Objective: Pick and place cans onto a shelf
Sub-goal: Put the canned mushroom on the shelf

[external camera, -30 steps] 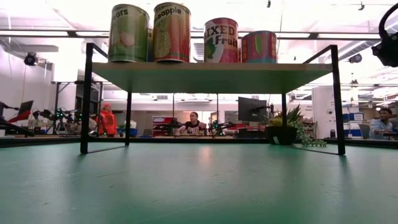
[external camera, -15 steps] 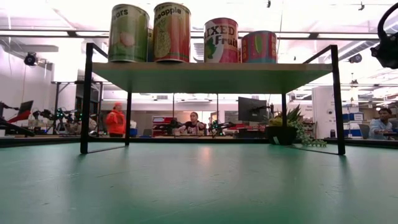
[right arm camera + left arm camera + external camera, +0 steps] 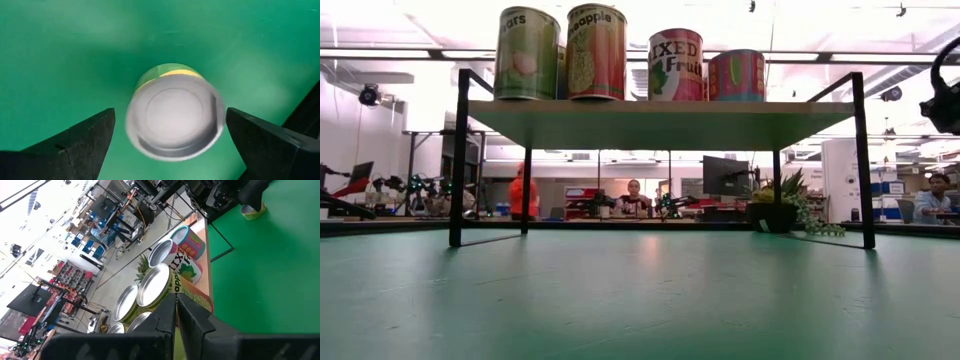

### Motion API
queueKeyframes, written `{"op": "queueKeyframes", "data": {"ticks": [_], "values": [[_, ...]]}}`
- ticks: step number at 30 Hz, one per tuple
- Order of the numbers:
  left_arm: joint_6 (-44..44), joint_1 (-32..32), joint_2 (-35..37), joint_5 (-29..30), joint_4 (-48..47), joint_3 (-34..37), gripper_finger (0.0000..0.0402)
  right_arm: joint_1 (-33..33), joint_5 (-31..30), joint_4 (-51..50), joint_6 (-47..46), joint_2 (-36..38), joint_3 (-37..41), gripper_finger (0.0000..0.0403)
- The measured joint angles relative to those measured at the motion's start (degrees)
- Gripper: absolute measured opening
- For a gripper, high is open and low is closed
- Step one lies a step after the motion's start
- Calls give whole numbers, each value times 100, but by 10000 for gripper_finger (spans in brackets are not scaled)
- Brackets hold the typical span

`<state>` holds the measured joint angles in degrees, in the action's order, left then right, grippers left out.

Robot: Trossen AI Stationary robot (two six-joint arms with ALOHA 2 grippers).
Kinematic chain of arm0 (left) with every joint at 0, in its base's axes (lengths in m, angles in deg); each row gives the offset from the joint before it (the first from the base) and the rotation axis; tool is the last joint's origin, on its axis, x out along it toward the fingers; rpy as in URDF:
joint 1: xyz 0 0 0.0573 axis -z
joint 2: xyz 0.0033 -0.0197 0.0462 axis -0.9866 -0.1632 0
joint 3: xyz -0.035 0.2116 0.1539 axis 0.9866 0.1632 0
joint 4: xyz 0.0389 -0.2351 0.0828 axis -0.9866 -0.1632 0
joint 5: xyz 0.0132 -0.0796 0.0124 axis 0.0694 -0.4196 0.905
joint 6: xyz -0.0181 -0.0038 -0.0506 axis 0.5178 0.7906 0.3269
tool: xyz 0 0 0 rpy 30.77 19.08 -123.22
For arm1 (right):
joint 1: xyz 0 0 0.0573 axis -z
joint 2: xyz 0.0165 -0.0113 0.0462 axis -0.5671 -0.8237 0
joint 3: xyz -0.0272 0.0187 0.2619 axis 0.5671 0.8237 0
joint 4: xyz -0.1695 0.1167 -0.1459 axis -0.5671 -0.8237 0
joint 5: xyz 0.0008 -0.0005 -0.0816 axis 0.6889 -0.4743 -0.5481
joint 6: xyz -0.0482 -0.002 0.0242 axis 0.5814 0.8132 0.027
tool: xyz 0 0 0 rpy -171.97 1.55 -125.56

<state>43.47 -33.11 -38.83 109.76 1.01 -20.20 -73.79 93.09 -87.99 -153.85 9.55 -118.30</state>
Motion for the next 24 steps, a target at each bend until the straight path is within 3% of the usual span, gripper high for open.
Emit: {"op": "queueKeyframes", "data": {"ticks": [14,24], "values": [[0,0,0,0,1,0,0,0,111,256,-97,0,179,277],[0,0,0,0,0,0,0,0,147,254,54,87,-67,302]]}}
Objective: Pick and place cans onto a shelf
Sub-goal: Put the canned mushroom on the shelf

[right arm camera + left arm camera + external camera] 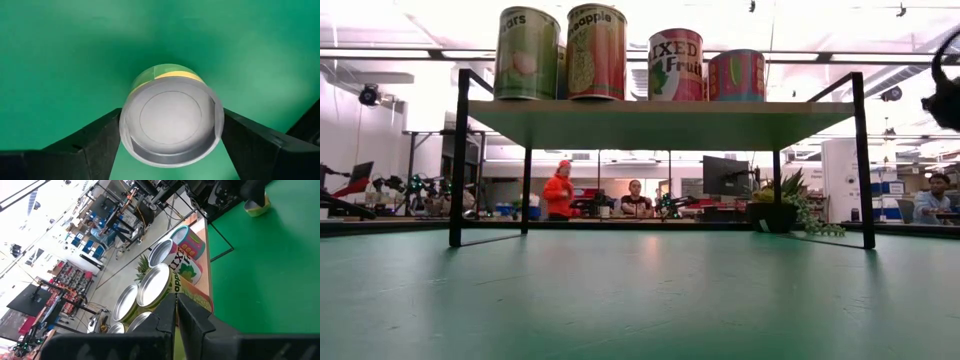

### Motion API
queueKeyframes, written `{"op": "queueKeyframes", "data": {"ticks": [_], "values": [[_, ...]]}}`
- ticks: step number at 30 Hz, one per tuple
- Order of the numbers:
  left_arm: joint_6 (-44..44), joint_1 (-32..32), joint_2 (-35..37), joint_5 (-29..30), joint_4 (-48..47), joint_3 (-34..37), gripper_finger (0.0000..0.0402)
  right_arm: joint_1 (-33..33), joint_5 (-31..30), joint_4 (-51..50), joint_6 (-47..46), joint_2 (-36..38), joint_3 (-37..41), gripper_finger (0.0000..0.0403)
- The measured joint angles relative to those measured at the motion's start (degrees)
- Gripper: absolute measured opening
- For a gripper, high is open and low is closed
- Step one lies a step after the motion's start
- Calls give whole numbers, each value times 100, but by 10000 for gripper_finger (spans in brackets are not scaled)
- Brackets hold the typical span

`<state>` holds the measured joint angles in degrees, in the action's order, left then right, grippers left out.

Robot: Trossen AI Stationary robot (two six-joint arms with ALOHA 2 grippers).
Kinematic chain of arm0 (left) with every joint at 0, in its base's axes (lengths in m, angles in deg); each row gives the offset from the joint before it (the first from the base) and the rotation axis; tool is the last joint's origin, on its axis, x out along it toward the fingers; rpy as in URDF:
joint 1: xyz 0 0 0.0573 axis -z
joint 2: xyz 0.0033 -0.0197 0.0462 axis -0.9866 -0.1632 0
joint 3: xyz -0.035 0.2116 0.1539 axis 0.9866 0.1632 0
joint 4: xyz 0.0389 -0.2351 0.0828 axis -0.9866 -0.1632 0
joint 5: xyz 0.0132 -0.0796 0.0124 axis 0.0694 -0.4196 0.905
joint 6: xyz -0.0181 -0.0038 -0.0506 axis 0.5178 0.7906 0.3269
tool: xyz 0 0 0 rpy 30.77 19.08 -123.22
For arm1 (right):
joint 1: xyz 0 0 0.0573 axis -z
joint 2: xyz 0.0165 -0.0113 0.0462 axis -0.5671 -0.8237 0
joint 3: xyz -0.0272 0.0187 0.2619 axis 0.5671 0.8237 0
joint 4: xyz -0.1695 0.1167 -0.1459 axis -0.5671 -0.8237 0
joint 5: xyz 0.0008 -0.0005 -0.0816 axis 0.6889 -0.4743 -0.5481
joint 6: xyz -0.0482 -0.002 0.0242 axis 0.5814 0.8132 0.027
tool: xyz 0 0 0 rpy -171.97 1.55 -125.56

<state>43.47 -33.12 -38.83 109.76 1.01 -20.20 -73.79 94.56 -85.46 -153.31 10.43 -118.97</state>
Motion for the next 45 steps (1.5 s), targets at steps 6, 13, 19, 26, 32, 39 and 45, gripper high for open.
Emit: {"op": "queueKeyframes", "data": {"ticks": [6,13,19,26,32,39,45], "values": [[0,-1,0,0,1,0,0,0,-359,-20,437,4,-702,294],[0,1,0,0,1,0,0,2,-1249,-584,1240,4,-1998,294],[0,0,0,0,1,0,0,68,-2262,-682,2271,-1,-3080,294],[0,1,0,0,7,0,0,602,-2744,-1087,3563,-143,-3945,294],[0,1,0,0,-4,-11,0,1263,-2736,-2485,4134,-411,-4453,295],[9,0,0,-9,9,-143,0,2006,-2451,-2786,4843,-609,-4513,295],[43,9,0,-13,9,-160,0,2337,-2211,-2917,5160,-821,-4510,295]]}}
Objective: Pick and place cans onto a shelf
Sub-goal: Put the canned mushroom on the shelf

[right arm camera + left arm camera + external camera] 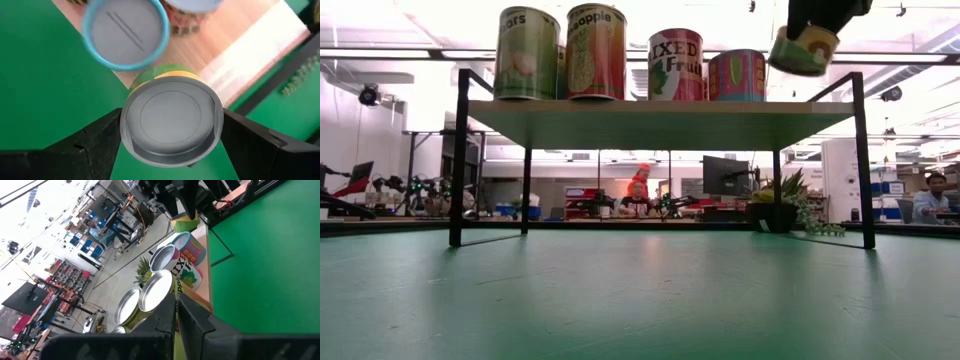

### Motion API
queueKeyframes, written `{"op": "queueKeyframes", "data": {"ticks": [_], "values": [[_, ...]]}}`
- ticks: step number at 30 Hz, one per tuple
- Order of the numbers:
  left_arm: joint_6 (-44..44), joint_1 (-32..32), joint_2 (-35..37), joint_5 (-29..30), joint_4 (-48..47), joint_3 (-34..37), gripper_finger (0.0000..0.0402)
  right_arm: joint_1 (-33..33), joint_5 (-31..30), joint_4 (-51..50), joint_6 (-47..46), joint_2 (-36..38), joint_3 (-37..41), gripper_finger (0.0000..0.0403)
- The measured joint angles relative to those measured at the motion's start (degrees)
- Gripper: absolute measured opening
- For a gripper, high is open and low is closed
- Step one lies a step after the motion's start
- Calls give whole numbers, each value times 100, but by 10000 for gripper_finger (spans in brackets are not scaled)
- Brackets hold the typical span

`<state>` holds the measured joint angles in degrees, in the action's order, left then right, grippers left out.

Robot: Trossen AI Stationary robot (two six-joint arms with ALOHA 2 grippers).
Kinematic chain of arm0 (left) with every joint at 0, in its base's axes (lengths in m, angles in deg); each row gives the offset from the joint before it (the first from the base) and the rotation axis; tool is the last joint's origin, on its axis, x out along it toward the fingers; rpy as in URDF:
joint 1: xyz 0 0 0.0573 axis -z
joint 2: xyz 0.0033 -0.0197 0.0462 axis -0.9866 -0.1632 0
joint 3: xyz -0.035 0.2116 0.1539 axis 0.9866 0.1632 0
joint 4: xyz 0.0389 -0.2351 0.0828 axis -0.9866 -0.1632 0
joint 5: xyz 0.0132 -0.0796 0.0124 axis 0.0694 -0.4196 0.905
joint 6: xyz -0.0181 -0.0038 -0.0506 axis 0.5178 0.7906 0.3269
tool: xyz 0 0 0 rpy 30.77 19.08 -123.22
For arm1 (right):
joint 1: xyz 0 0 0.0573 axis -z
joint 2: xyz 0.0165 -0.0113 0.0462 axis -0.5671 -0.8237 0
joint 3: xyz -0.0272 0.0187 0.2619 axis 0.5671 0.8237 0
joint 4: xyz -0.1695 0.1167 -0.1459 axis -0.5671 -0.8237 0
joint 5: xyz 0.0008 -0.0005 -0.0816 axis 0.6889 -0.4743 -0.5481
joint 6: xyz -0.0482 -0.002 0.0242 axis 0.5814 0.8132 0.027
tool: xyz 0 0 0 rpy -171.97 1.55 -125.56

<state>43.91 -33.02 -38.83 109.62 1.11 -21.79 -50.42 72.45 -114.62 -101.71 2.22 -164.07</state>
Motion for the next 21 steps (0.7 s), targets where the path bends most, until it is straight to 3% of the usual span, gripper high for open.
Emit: {"op": "queueKeyframes", "data": {"ticks": [21], "values": [[3,1,-7,-2,0,0,0,76,30,-233,146,-571,26,295]]}}
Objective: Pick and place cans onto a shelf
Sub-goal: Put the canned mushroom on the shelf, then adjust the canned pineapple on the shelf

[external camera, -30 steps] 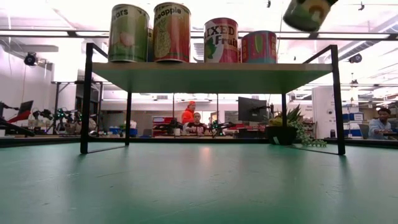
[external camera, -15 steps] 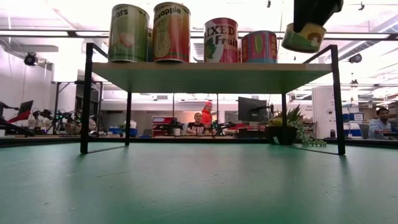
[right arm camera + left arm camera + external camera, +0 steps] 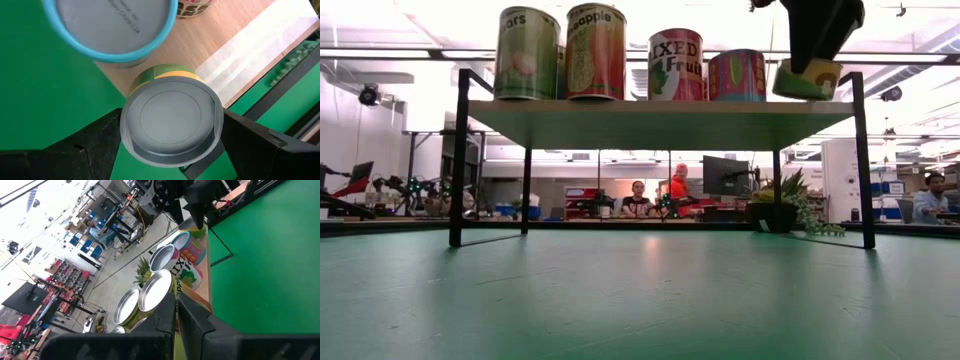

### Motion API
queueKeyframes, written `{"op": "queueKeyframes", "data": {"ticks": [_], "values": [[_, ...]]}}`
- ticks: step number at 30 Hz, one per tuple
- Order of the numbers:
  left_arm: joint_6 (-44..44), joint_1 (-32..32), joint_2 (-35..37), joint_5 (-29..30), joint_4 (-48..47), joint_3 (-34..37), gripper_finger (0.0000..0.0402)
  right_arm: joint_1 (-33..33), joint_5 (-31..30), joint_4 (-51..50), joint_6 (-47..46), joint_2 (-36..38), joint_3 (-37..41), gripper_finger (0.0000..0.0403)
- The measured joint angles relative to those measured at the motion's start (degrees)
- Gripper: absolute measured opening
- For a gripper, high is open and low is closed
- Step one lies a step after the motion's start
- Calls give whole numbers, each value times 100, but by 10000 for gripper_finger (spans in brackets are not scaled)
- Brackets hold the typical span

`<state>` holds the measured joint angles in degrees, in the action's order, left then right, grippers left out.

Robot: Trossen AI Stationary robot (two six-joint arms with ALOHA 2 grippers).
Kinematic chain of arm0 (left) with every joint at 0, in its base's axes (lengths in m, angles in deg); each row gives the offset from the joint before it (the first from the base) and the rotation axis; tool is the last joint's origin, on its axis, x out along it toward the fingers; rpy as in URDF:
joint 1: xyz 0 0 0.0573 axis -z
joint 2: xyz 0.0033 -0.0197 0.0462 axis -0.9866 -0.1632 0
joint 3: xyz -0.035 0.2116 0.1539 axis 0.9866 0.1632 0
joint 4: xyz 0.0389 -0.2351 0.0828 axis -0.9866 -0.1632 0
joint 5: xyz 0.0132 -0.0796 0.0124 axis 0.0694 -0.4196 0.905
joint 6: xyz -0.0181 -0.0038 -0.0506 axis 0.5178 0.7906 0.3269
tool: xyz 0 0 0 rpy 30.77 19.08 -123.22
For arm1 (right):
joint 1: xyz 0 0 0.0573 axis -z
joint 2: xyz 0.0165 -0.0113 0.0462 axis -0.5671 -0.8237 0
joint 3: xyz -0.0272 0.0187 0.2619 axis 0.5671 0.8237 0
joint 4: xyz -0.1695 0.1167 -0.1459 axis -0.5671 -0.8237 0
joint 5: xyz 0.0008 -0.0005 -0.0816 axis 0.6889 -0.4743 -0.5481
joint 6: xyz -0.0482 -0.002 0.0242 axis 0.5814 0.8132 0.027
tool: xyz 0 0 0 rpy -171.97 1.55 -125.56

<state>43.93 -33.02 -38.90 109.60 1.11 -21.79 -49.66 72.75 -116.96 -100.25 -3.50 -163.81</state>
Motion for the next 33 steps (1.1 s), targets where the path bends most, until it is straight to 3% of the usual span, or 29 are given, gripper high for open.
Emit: {"op": "queueKeyframes", "data": {"ticks": [8,19,33], "values": [[0,0,0,0,0,0,0,129,-24,-54,11,-50,4,298],[0,0,-2,0,2,0,0,146,-24,-57,2,-50,-4,341],[0,2,-2,0,2,0,0,-147,-56,-308,204,-1,-678,327]]}}
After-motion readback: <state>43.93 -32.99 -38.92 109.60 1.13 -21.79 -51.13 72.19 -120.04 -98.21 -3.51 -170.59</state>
